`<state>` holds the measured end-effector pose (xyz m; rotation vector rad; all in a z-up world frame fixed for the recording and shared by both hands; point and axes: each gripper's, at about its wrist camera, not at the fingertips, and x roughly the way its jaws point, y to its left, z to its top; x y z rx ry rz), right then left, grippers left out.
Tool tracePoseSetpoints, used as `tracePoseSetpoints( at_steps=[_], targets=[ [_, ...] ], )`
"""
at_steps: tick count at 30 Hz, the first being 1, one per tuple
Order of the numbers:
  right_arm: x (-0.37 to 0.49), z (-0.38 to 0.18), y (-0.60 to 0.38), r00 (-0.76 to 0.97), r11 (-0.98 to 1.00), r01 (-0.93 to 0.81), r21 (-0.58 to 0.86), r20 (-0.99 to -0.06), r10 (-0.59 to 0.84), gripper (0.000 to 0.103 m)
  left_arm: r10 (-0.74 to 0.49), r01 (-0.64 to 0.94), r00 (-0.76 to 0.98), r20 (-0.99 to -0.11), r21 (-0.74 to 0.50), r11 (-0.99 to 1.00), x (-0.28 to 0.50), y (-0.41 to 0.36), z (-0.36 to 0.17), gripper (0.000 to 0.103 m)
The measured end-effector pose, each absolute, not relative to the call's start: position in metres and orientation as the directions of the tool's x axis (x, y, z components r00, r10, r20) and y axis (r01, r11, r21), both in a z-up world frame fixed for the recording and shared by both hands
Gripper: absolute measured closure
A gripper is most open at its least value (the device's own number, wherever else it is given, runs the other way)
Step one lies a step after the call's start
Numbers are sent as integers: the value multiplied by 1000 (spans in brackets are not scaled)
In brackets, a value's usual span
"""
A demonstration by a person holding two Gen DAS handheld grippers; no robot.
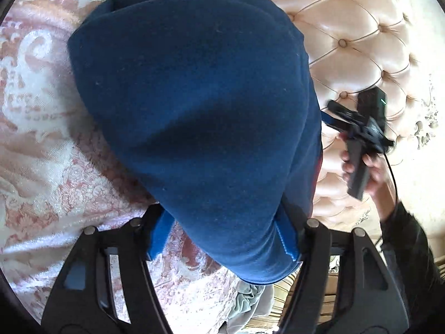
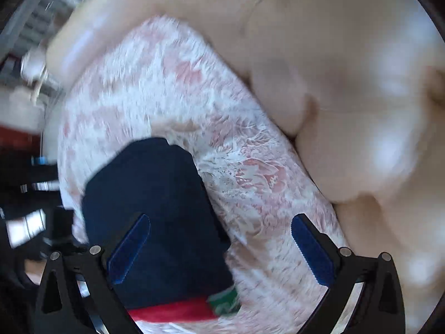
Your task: Fold clothes
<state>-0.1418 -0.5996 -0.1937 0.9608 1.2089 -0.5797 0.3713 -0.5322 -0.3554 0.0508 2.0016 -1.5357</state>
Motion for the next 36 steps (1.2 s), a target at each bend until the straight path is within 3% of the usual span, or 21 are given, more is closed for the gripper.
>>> tracePoseSetpoints(
  at_steps=[9, 16, 24, 25, 26, 28, 36],
  targets=[
    [-120, -255, -606, 284, 538, 725, 430, -898, 335, 0, -365, 397, -799, -478, -875, 278, 368, -524, -348, 34],
    [-108, -280, -595, 344, 487, 636, 599, -784, 517, 0, -371, 403, -797, -476, -878, 259, 375, -511, -335, 35],
    [-109, -299, -594, 352, 455, 601, 657, -729, 587, 0, -352, 396, -810, -468, -881, 261, 380, -522, -330, 37],
    [-109, -297, -594, 361, 447, 593, 670, -717, 596, 5, -343, 399, -813, -470, -879, 259, 379, -524, -328, 39],
    [-109, -295, -593, 369, 439, 584, 683, -705, 605, 32, -334, 403, -816, -472, -878, 257, 378, -526, -326, 41],
    [-109, -281, -591, 414, 455, 538, 710, -692, 591, 49, -316, 410, -821, -475, -876, 253, 376, -529, -322, 45],
    [-123, -259, -582, 464, 478, 535, 696, -715, 523, 60, -282, 482, -814, -507, -862, 157, 361, -559, -278, 53]
  ],
)
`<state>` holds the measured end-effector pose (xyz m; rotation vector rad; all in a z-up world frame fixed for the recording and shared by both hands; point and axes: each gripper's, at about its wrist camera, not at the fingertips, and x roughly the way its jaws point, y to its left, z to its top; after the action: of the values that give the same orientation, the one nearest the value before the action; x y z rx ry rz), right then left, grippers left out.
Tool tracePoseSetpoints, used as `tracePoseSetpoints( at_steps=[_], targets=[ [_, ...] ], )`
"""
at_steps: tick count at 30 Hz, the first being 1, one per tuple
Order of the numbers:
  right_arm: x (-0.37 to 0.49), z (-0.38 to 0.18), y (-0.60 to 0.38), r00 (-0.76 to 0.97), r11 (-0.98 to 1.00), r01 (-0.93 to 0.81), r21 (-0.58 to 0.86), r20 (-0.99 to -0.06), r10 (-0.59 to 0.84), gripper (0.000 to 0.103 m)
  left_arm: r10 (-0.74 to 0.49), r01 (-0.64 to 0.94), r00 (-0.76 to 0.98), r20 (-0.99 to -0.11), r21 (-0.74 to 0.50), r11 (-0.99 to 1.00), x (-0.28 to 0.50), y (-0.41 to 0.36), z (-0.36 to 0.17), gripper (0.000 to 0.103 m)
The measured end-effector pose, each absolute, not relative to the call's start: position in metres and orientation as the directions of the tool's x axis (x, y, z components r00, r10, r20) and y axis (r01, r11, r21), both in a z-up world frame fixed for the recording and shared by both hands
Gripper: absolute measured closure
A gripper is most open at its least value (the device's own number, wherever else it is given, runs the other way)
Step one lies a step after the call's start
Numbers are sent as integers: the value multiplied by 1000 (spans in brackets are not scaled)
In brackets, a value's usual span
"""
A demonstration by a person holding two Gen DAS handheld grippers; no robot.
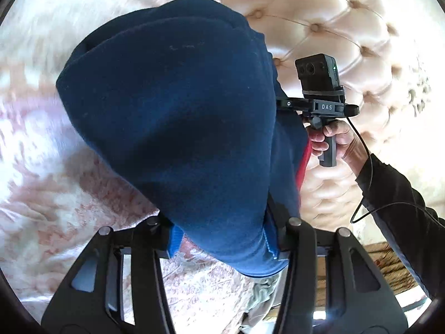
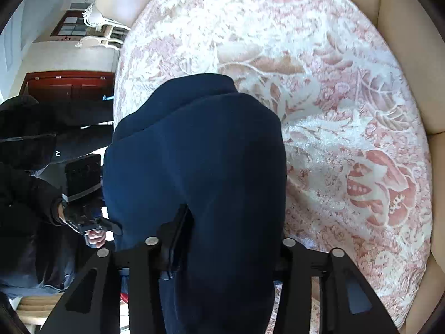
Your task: Fold clothes
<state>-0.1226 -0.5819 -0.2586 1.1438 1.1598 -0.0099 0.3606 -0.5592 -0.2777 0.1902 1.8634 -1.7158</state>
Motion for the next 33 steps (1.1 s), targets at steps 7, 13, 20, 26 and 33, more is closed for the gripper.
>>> tracePoseSetpoints(
  at_steps=[7, 13, 20, 26, 33],
  targets=[
    [-159, -211, -561, 583, 449, 538, 713, -700, 412, 62, -231, 543, -814, -533, -839, 26, 357, -572, -240, 54],
    [-174, -162, -556, 653, 444, 543, 712, -691, 310, 62, -218, 545, -826, -519, -835, -78, 360, -576, -241, 55],
    [-110, -91, -607, 649, 527, 522, 671, -713, 265, 62, -281, 546, -820, -499, -829, -119, 364, -581, -224, 55],
    [19, -57, -685, 627, 606, 476, 637, -729, 274, 62, -371, 562, -788, -492, -821, -105, 352, -568, -237, 55],
    [201, -84, -784, 588, 661, 402, 633, -732, 344, 62, -445, 576, -735, -512, -817, -12, 372, -584, -249, 55]
  ],
)
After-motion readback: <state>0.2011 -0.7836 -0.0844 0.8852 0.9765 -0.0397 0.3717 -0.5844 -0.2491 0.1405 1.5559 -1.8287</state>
